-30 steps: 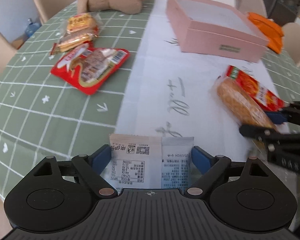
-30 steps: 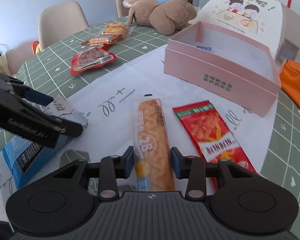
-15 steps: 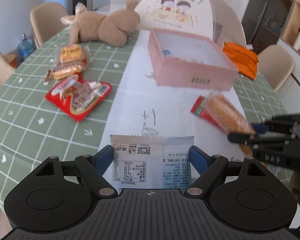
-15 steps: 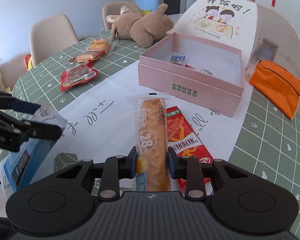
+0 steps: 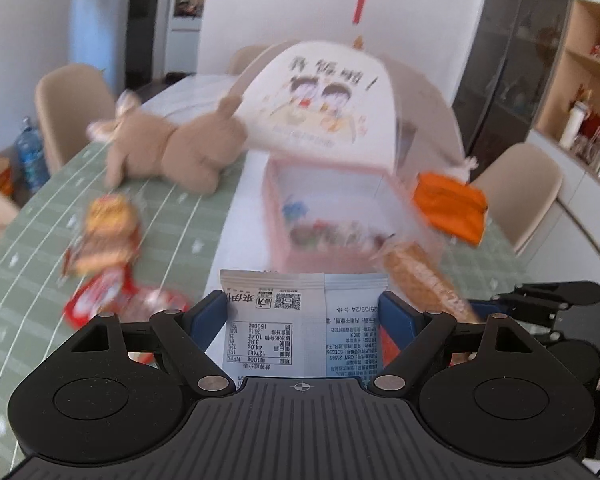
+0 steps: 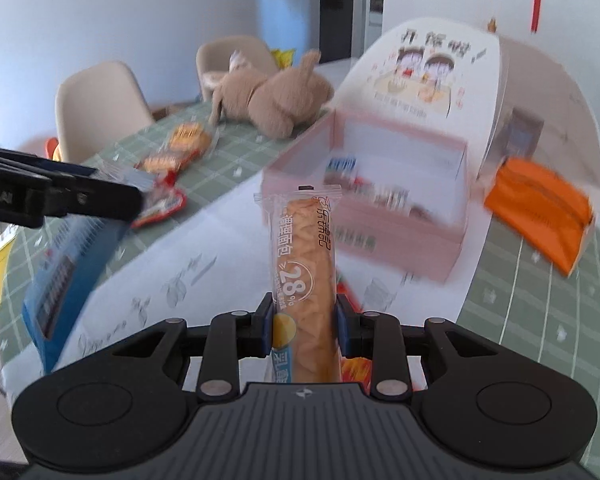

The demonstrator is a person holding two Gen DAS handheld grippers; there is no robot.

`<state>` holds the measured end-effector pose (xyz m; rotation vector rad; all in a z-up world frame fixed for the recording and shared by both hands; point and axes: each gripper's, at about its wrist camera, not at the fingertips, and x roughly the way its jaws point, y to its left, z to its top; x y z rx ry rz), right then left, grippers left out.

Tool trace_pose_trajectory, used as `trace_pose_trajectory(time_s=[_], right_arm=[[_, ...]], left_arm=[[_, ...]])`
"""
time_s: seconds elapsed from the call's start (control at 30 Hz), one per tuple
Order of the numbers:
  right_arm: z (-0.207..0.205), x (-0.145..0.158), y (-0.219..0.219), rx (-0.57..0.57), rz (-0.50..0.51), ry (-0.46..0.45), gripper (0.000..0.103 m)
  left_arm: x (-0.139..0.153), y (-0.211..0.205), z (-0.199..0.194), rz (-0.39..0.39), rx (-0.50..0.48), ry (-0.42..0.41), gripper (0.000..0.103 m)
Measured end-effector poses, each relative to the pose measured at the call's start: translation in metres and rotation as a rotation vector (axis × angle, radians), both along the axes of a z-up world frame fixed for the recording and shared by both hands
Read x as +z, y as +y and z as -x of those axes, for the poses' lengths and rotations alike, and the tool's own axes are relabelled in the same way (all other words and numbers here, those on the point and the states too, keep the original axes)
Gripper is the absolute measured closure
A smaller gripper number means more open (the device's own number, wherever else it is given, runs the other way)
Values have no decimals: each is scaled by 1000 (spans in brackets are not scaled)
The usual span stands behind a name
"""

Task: Organize snacks
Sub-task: 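Carry both packets over the pink box and open both tools to drop them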

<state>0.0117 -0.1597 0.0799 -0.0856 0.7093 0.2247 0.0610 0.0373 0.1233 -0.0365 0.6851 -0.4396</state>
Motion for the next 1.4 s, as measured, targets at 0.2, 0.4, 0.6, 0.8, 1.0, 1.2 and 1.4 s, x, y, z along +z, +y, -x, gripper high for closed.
trace_pose_trajectory(time_s=[0.2, 0.4, 0.6, 0.8, 1.0, 1.2, 1.4], right_arm=[[-52, 25, -14, -57, 8, -61, 74], [-128, 45, -25, -127, 53, -104, 74], [-182, 22, -32, -161, 104, -39, 69], [-188, -18, -53, -219, 70, 91, 49], [-174, -15, -57, -234, 40, 69, 48], [-146, -3, -51, -205, 37, 20, 40], [-100, -9, -39, -93, 53, -5, 35]], left_arm=[[35, -21, -68, 111, -20, -69, 16], [60, -44, -156, 246, -45, -88, 15], [8, -85, -232, 235, -71, 22, 15], [-62, -95, -252, 212, -75, 248, 17], [-45, -64, -240, 254, -48, 206, 18], [-18, -2, -193, 143, 18, 84, 18], [-52, 91, -138, 26, 318, 144, 18]])
